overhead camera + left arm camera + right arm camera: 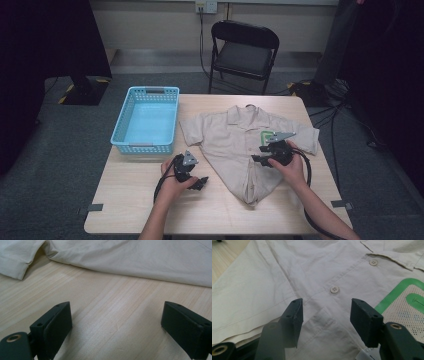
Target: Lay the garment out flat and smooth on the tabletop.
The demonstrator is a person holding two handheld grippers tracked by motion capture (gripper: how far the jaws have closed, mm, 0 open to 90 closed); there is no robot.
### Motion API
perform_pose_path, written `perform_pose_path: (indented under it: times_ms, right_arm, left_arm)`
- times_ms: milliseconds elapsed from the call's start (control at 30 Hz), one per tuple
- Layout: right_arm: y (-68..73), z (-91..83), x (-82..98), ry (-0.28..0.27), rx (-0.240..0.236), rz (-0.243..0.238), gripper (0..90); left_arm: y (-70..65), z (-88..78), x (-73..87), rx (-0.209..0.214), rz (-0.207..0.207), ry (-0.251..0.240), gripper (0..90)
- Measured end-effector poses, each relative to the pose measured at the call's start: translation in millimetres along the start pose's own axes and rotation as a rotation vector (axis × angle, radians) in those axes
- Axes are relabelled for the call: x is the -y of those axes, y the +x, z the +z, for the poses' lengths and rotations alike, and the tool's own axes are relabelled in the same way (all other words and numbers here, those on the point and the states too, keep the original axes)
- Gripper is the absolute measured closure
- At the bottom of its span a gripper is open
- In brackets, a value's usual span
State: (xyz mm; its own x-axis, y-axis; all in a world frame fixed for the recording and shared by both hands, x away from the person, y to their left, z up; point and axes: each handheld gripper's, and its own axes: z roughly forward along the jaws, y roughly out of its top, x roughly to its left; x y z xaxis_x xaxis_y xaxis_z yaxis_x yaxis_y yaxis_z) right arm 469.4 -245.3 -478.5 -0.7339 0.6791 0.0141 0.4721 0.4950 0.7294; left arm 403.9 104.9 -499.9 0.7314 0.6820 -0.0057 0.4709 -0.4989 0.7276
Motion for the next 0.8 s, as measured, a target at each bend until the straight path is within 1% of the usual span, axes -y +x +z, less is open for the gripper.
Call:
perform_pose_path:
  times_ms: [67, 133, 300, 367, 500, 533, 567, 733, 800]
  right_arm:
    - [-0.7, 3.6, 2.7, 0.006, 0.006, 0.011, 41.3]
    - [-1.8, 5.2, 4.5, 0.005, 0.006, 0.019, 44.5]
    - [-2.0, 8.2, 7.3, 0.021, 0.009, 0.016, 47.1]
    - [-1.5, 8.6, 7.5, 0.023, 0.009, 0.003, 48.6]
    - [-0.8, 8.4, 8.2, 0.020, 0.013, 0.015, 54.8]
    - [-0.5, 8.3, 9.0, 0.009, 0.017, 0.023, 58.3]
    - [0.2, 8.1, 9.7, 0.004, 0.020, 0.033, 59.1]
    - [1.5, 6.7, 9.3, 0.004, 0.020, 0.024, 71.0]
    - [0.6, 6.1, 9.6, -0.003, 0.012, 0.033, 71.9]
  left_arm:
    - [-0.1, 0.0, 0.0, 0.000, 0.000, 0.000, 9.4]
    - [-0.1, 0.0, 0.0, -0.001, 0.000, 0.000, 9.4]
    - [-0.1, 0.0, 0.0, -0.001, 0.000, 0.001, 9.4]
    - [-0.1, 0.0, 0.0, -0.001, 0.000, 0.000, 9.4]
    - [-0.1, 0.0, 0.1, -0.001, 0.000, 0.000, 9.4]
    - [-0.1, -0.1, 0.0, -0.002, 0.000, 0.001, 9.5]
    - [-0.1, 0.0, 0.0, -0.001, 0.000, 0.000, 9.5]
    - [-0.1, 0.0, 0.0, -0.001, 0.000, 0.000, 9.4]
    - [-0.1, 0.0, 0.0, -0.001, 0.000, 0.000, 9.4]
